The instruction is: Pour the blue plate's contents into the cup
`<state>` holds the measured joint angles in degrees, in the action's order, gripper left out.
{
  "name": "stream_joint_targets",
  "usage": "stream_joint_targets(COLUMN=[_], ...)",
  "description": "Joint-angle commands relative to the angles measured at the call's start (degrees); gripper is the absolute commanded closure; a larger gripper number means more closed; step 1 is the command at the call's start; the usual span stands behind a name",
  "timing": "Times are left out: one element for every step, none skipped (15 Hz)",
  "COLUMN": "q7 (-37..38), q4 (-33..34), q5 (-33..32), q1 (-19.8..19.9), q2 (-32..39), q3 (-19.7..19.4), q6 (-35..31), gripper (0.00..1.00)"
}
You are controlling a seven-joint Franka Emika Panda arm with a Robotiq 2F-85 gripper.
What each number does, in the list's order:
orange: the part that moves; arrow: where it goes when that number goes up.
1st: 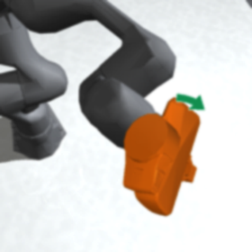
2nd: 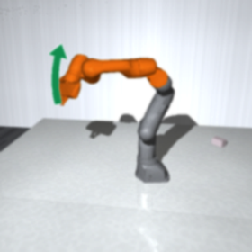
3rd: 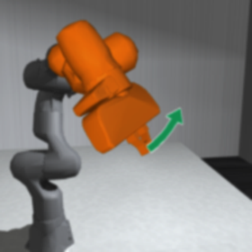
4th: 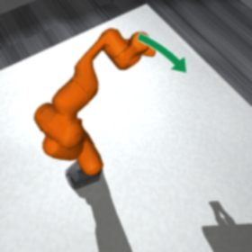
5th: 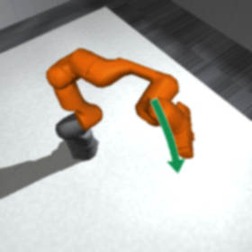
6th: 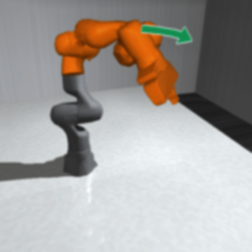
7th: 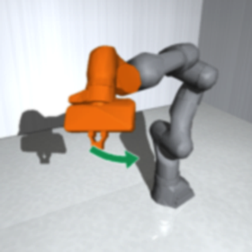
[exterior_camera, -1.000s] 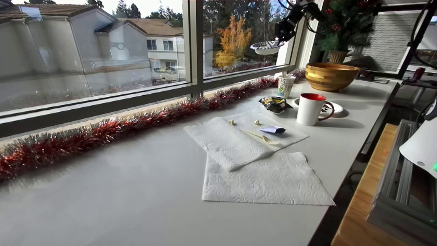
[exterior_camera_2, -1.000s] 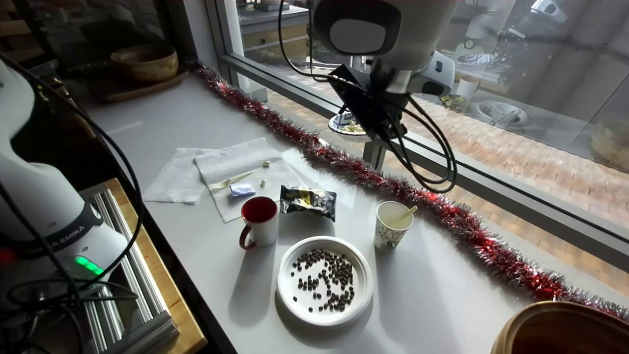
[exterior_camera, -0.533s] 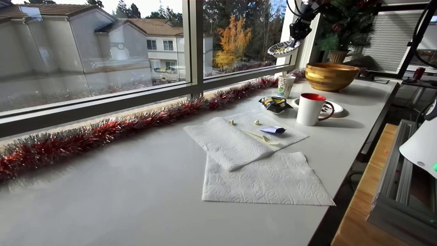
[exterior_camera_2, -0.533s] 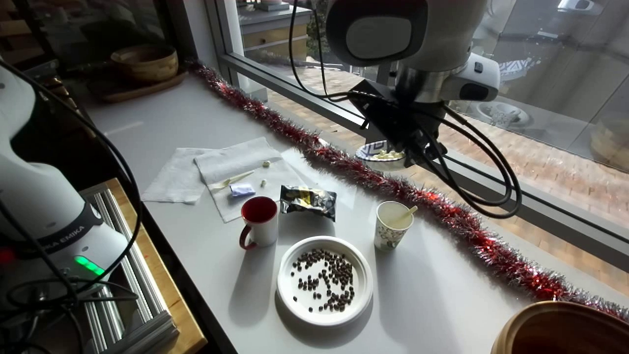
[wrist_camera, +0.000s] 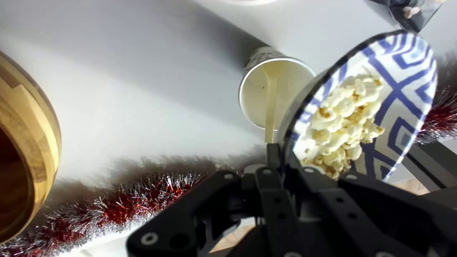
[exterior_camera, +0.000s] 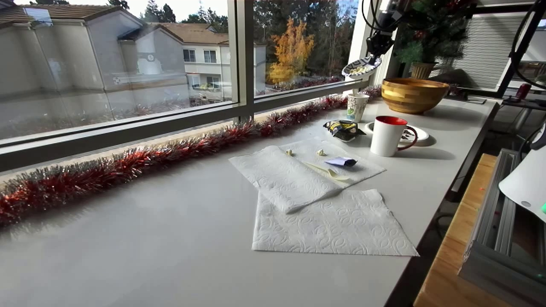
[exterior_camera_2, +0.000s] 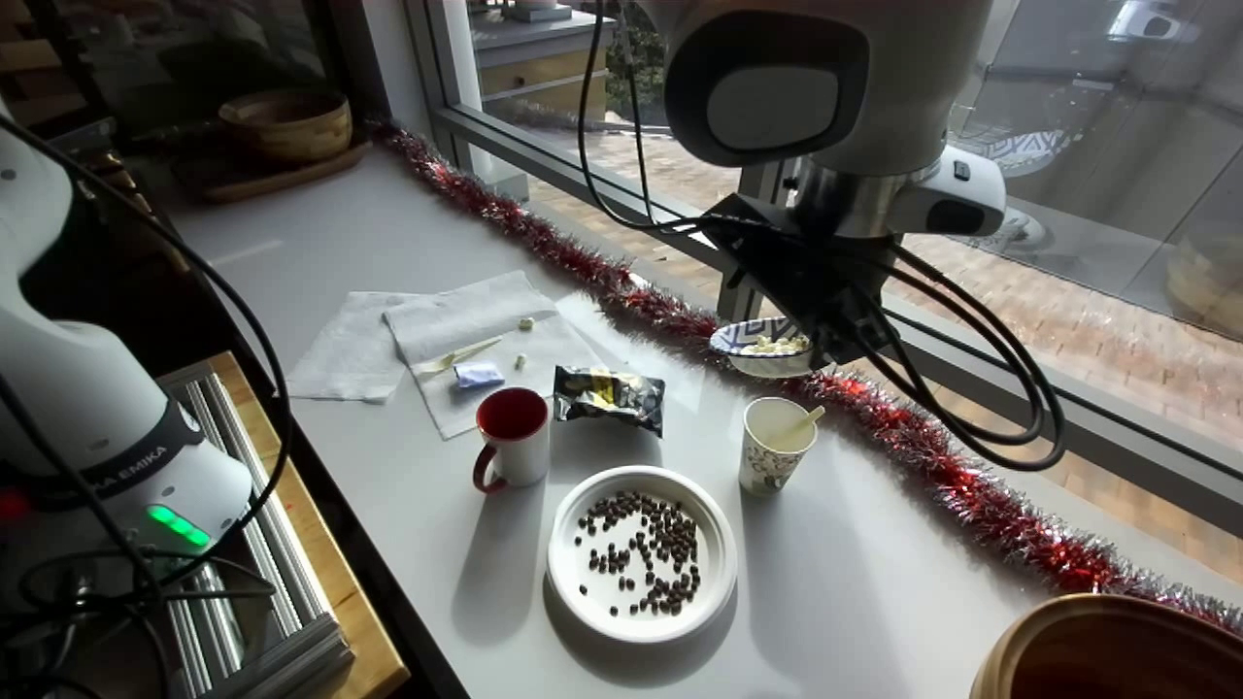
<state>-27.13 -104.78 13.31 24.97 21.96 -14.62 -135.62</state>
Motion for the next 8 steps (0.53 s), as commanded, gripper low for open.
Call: stream_joint_targets(q7=[0.5, 0.5, 0.5, 0.5, 0.6, 0.3, -0.1, -0.9], q4=[0.2, 0.2, 0.2, 0.2, -0.6, -1.2, -1.8, -2.3], q5=[-0.7, -0.7, -0.7, -0.7, -2.1, -3.7, -4.9, -6.8], q1=[1.1, 1.1, 1.1, 1.1, 0.5, 0.1, 0.0, -0.1], q2=[0.0, 0.0, 0.0, 0.0, 0.0, 0.1, 0.3, 0.6], q3=[1.3, 1.3, 1.3, 1.3, 0.9, 0.5, 0.4, 0.3], q6=[0.1, 0.1, 0.1, 0.1, -2.1, -3.4, -5.6, -8.0], gripper=[0.96, 0.96, 0.96, 0.96, 0.96, 0.96, 0.96, 0.96])
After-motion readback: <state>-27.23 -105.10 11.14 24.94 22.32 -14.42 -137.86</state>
